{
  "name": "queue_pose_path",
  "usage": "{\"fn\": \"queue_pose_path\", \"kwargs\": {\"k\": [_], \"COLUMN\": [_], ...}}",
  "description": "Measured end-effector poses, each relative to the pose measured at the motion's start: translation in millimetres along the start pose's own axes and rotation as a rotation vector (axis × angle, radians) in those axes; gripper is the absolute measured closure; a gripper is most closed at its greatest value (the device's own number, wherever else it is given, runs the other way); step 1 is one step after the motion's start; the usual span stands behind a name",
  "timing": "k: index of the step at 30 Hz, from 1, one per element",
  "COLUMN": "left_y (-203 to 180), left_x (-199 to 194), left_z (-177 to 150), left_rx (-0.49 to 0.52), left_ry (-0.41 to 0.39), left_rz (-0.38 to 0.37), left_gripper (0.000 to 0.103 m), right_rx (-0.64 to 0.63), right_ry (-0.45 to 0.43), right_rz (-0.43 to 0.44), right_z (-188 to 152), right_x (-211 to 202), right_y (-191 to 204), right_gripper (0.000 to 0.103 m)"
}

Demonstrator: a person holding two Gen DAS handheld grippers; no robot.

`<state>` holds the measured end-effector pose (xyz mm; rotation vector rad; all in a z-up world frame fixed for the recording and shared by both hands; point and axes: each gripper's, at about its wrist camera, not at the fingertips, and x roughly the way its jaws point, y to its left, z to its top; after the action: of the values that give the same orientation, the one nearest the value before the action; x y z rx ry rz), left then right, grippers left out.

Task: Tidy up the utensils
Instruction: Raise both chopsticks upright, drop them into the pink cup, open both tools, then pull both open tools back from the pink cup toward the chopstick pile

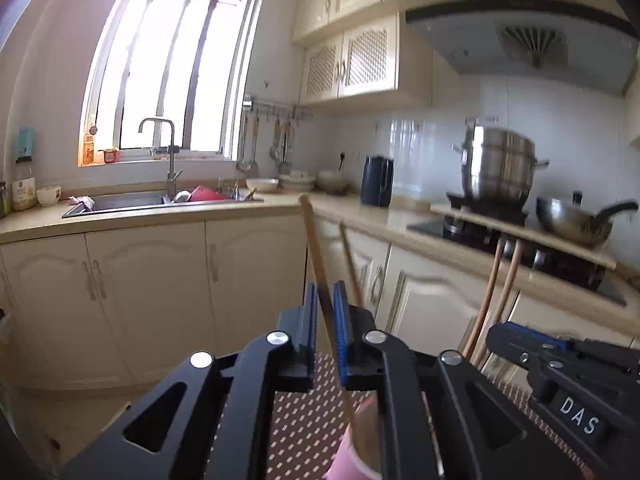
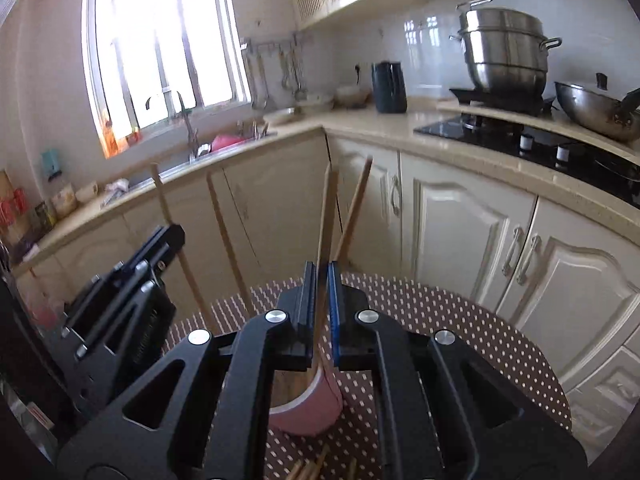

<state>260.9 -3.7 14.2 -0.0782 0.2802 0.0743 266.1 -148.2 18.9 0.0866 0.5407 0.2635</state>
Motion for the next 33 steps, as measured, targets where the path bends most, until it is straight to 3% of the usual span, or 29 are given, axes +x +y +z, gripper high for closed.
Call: {"fn": "queue_pose_path", "kwargs": {"k": [1, 3, 5, 6, 7, 17, 23, 33], "left_y": [1, 3, 5, 6, 8, 12, 13, 15], "left_x": [0, -1, -6, -8, -9, -35, -54, -93], "left_z": [-4, -9, -15, -17, -19, -33, -42, -60], "left_rx": [0.013, 0.029, 0.052, 0.058, 0.06, 0.088, 0.104, 0.138], "left_ry": [0.02, 0.035, 0.044, 0.05, 0.056, 0.092, 0.116, 0.174], "left_rz": [0.0, 0.003, 0.006, 0.008, 0.006, -0.003, -0.012, -0.104], "left_gripper": [0.08, 0.077, 0.074, 0.071, 0.07, 0.065, 0.062, 0.057], "right_rx": [-0.015, -0.019, -0.01, -0.014, -0.016, -0.002, 0.018, 0.042], "right_ry": [0.017, 0.041, 0.048, 0.05, 0.044, 0.059, 0.083, 0.124], "right_rz": [-0.004, -0.006, -0.025, -0.028, -0.03, -0.045, -0.054, -0.078], "right_z": [-4, -12, -20, -23, -25, -45, -59, -91], "right_x": [2, 3, 2, 2, 0, -17, -27, -53], "right_y": [1, 1, -3, -3, -4, -10, -16, -21], "right_gripper": [0.095, 0.087, 0.068, 0.046, 0.044, 0.044, 0.039, 0.032]}}
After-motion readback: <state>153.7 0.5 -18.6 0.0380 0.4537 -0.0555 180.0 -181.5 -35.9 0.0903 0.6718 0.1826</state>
